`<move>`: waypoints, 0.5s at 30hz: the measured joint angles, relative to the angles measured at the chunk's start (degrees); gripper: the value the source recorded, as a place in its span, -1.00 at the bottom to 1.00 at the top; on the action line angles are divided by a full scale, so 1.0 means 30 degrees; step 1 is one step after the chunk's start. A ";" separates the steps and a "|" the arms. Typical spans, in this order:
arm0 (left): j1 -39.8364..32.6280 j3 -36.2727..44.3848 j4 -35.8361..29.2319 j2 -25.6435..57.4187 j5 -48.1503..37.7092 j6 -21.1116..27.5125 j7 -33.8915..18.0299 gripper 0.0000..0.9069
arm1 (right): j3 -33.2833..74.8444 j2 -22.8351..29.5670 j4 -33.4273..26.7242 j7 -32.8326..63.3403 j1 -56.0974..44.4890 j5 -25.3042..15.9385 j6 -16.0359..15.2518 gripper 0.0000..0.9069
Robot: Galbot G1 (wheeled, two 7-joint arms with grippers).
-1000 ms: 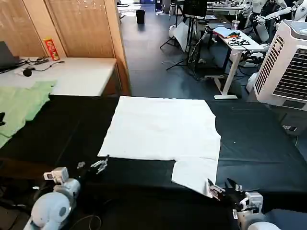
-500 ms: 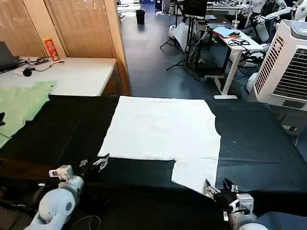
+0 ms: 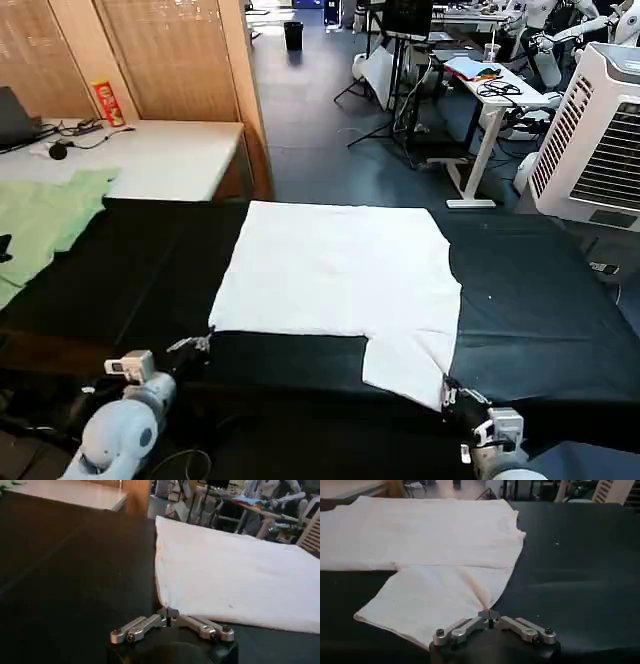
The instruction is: Fold and organize the clothes.
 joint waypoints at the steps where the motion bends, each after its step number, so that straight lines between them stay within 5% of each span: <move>1: 0.0146 -0.0121 -0.0231 -0.0020 -0.0027 0.0039 -0.0062 -1.00 | 0.0030 0.0001 0.0298 0.0081 -0.0217 0.0001 -0.0082 -0.96; 15: 0.4180 -0.2054 -0.4444 -0.0421 -0.0106 -0.0053 -0.0678 -1.00 | 0.0558 -0.0313 0.1823 -0.0214 -0.1259 0.0568 0.0549 -0.96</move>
